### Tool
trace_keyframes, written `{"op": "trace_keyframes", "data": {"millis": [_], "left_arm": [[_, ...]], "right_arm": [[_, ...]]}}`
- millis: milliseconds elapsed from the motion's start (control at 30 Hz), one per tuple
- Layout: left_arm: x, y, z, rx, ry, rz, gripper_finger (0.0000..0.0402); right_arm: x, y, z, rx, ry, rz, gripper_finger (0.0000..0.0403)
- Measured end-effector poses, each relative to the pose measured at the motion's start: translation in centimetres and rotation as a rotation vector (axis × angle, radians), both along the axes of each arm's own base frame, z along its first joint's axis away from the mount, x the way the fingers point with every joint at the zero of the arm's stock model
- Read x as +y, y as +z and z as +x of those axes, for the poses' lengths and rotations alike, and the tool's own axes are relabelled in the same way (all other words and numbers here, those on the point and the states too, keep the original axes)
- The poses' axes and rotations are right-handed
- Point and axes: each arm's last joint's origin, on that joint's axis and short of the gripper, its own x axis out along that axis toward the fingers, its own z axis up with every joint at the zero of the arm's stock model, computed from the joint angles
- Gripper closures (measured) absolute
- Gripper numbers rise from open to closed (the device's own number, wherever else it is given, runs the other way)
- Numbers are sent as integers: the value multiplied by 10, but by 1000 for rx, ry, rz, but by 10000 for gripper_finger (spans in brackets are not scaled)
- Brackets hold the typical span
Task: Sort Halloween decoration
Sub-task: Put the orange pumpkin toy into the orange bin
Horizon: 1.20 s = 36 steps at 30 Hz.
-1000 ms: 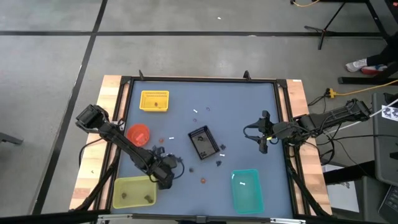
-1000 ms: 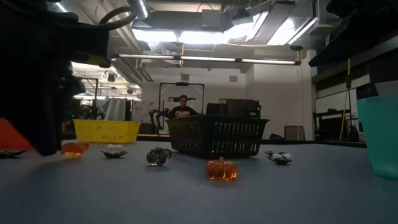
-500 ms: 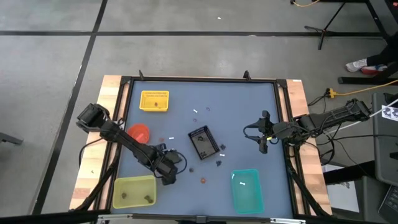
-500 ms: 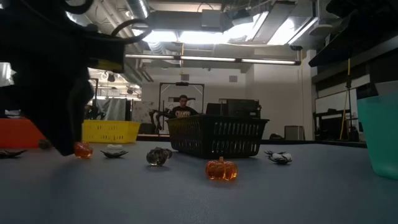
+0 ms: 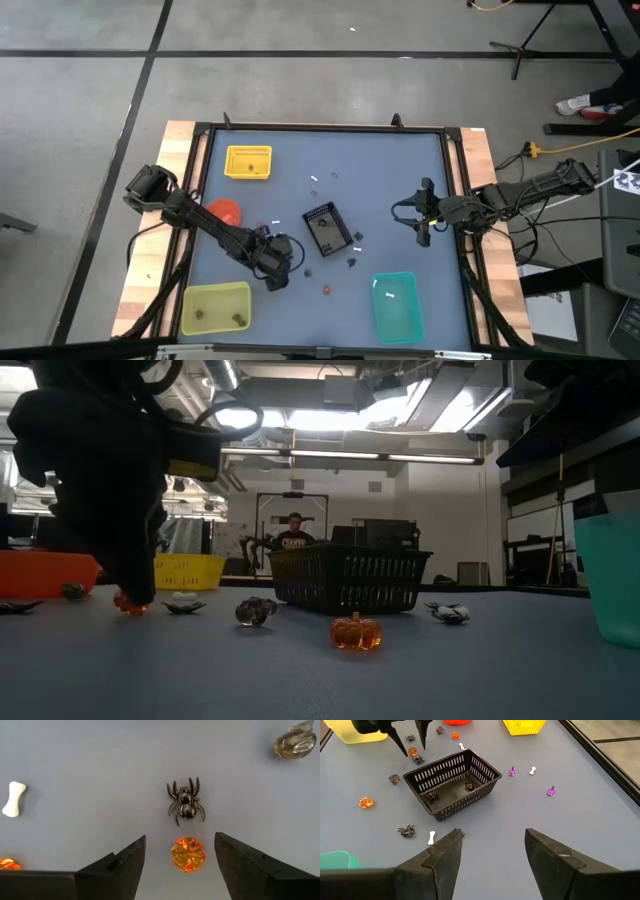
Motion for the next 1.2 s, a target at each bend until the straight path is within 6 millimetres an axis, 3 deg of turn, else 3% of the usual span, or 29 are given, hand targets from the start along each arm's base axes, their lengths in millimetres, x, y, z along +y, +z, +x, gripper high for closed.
{"op": "trace_keyframes", "data": {"millis": [533, 933, 1200], "left_arm": [[3, -13, -9, 7, 16, -4, 188], [3, -13, -9, 9, 12, -9, 266], [3, -13, -9, 13, 12, -7, 295]], "right_arm": [[0, 0, 0, 0, 0, 0, 187], [0, 0, 0, 0, 0, 0, 187], [0, 0, 0, 0, 0, 0, 187]]}}
